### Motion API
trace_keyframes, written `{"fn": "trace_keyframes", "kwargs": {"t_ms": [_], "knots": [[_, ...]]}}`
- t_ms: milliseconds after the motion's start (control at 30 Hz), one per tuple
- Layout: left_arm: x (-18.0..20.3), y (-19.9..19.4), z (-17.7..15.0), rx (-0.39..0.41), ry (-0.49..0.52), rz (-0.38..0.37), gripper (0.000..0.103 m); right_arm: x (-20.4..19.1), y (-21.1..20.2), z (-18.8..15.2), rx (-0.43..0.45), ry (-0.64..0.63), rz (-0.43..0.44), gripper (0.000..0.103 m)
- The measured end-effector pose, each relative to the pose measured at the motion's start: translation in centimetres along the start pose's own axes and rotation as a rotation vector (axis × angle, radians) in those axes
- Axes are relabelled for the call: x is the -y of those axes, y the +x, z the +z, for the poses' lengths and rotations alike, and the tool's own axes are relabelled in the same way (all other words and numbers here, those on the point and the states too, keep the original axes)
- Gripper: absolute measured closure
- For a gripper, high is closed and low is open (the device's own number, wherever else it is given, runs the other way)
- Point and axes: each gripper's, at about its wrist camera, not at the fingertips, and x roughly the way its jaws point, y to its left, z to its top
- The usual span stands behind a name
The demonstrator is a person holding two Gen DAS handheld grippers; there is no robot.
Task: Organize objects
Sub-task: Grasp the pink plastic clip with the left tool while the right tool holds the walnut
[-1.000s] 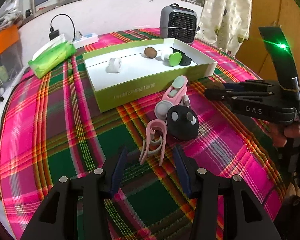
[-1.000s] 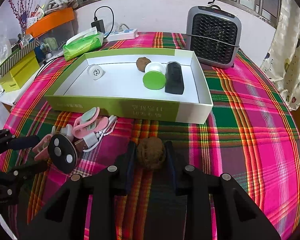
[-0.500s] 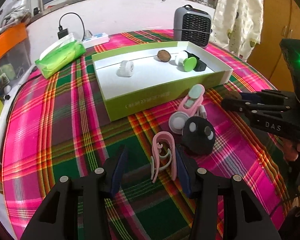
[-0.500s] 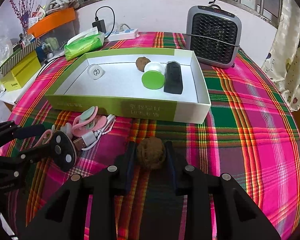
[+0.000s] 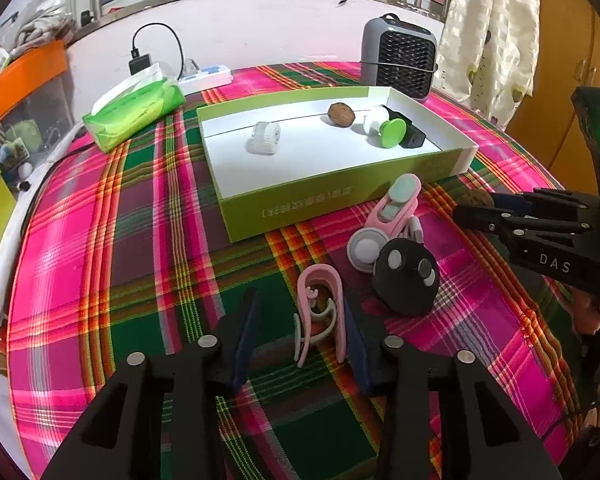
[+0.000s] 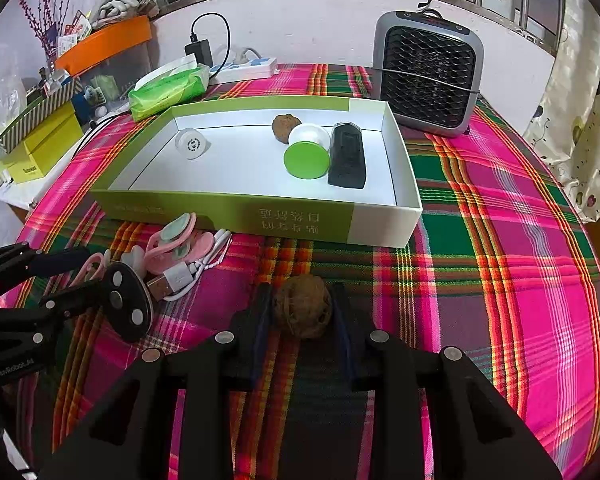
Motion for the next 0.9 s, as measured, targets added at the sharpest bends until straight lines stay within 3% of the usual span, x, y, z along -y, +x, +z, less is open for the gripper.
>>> {"fn": "trace_keyframes", "kwargs": {"t_ms": [467, 900], "knots": [[-0.70, -0.06, -0.12, 0.009, -0.024, 0.008, 0.081, 0.05, 0.05, 0.03, 0.000, 0.000, 0.001, 0.073], [-1.04, -0.19, -0.03, 0.011, -0.051, -0.002, 0.082, 0.04, 0.07, 0.04, 0.001, 0.000, 0.001, 0.073]]}}
